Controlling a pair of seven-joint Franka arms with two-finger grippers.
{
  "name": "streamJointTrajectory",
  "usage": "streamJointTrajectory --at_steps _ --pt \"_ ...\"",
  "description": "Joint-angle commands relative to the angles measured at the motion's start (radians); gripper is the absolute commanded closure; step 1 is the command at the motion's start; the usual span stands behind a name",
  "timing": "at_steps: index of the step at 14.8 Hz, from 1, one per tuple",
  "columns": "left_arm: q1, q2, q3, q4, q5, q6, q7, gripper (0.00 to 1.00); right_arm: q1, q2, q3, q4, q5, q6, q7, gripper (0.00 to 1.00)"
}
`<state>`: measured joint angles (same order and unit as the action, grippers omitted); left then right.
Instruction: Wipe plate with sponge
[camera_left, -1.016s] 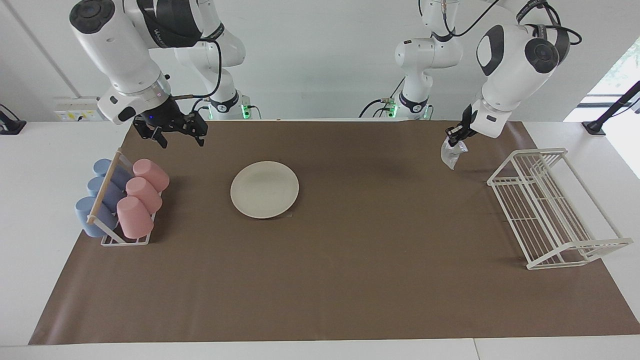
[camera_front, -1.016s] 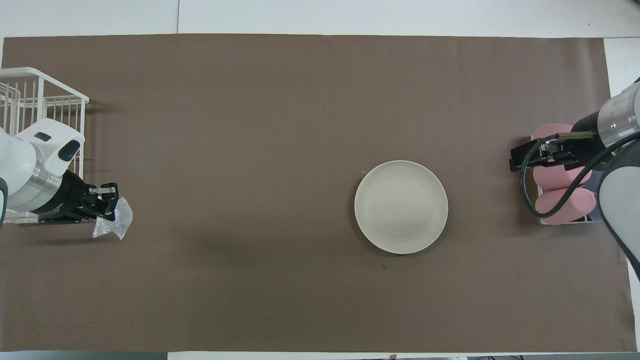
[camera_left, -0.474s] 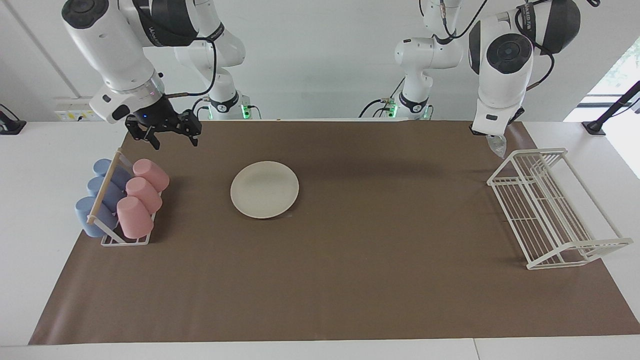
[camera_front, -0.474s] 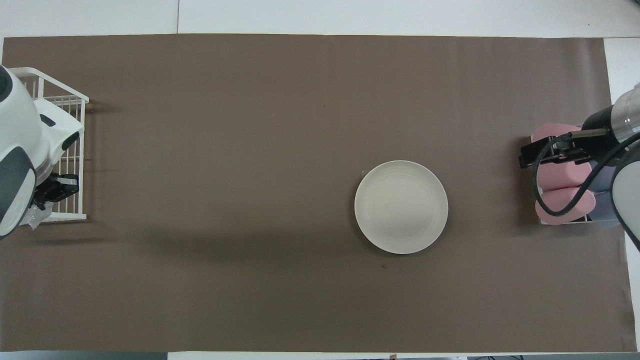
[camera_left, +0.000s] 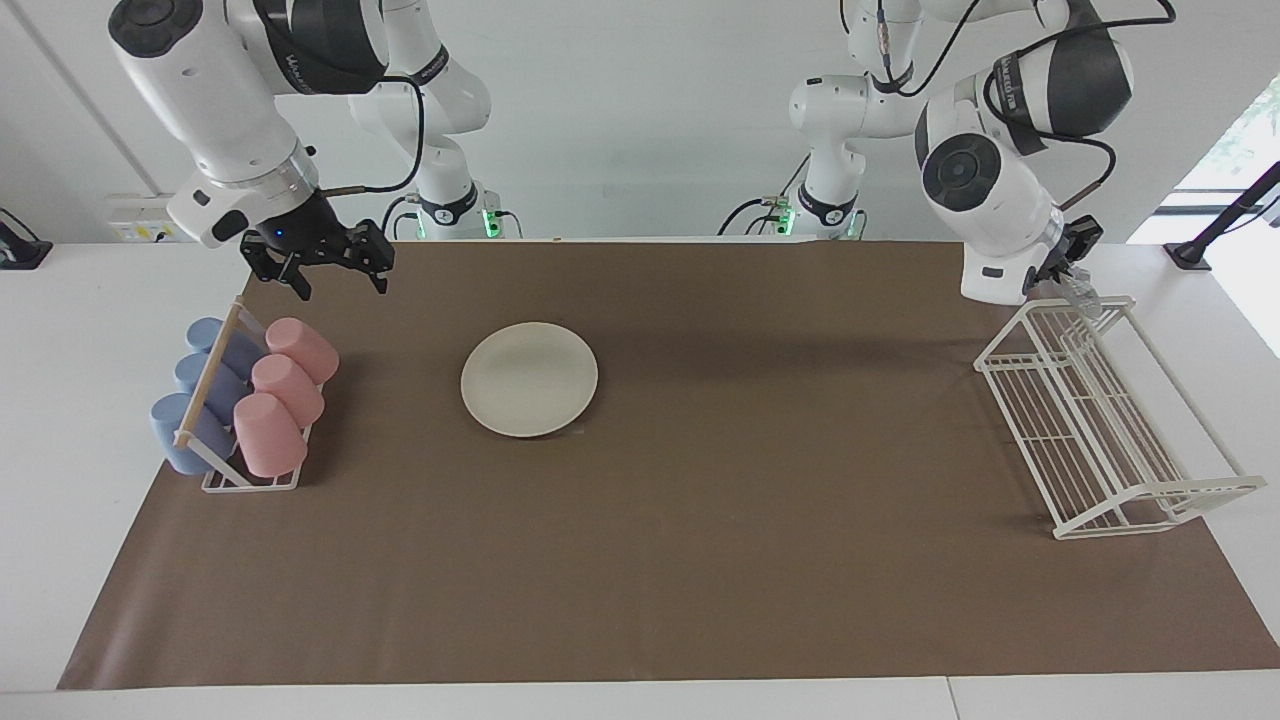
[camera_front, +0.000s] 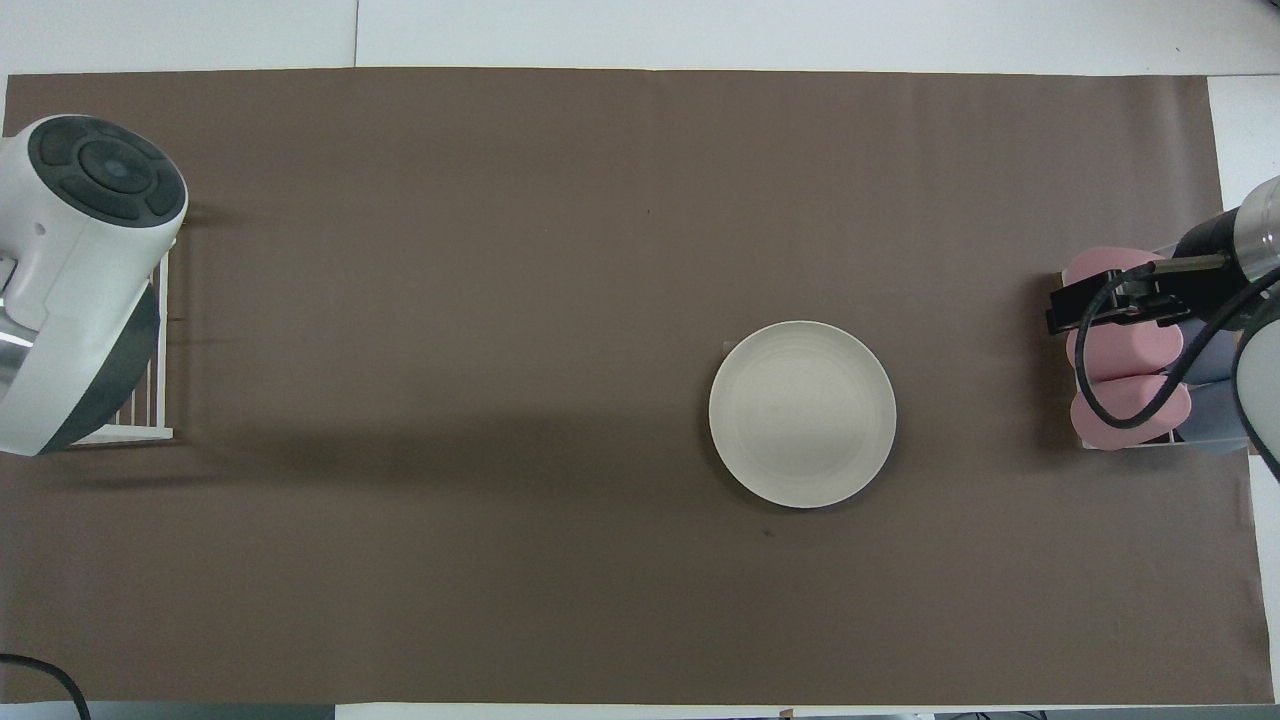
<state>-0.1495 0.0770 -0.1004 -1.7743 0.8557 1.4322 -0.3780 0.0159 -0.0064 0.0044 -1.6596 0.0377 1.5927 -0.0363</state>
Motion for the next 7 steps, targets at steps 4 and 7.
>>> streamJointTrajectory --at_steps 4,7 --pt "0.034 0.11 0.008 0.021 0.153 0.103 -0.01 1.0 -0.016 0.009 0.009 0.021 -0.018 0.004 -0.022 0.0" --pt "0.039 0.173 0.011 0.042 0.19 0.141 -0.025 1.0 -0.037 0.009 0.008 0.024 -0.019 0.003 -0.031 0.0"
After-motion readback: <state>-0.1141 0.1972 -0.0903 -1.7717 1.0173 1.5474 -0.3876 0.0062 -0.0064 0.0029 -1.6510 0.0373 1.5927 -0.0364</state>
